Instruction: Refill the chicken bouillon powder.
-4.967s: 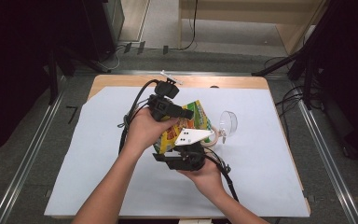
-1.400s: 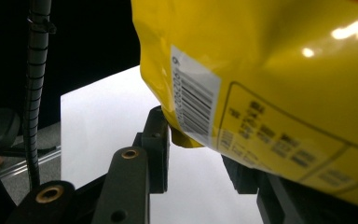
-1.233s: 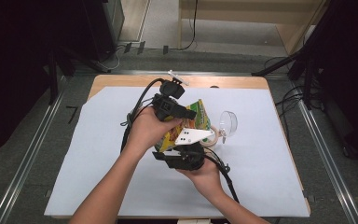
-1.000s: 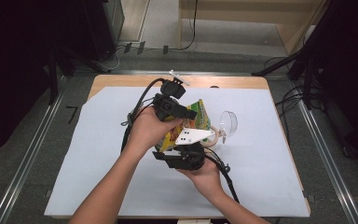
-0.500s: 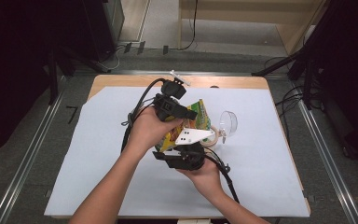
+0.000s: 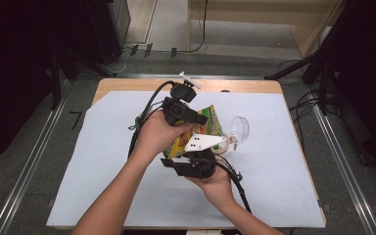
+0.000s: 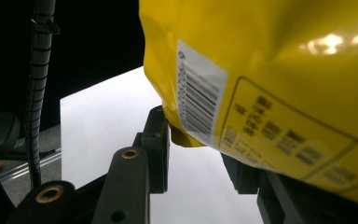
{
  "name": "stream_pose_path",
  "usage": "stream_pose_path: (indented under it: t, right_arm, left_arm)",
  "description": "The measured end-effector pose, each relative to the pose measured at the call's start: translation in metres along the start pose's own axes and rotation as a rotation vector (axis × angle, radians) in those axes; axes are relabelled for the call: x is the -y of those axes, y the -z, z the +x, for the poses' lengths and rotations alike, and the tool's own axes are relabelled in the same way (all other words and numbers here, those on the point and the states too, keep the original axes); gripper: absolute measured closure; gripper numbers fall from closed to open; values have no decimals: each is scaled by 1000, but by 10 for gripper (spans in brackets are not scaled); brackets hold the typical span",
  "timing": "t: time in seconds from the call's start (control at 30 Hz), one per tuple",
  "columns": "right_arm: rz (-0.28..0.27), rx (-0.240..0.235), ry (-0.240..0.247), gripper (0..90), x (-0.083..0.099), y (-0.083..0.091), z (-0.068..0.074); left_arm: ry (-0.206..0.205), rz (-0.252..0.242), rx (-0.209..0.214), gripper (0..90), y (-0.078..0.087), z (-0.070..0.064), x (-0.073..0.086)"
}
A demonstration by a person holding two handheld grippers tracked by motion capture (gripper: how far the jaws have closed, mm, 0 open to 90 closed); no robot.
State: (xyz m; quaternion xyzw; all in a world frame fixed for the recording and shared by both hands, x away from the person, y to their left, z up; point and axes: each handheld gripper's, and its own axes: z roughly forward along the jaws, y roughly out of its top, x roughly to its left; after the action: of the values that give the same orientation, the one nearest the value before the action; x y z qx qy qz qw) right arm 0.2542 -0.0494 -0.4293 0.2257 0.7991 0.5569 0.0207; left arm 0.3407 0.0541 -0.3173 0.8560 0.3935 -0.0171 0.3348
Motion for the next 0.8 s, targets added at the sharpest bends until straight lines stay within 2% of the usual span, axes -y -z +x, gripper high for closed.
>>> stream_pose_path:
  t: [0.8]
  right_arm:
    - [14,6,16,661,-1,0,0]
  left_arm:
    - [7,1,1,813,-1,3,1]
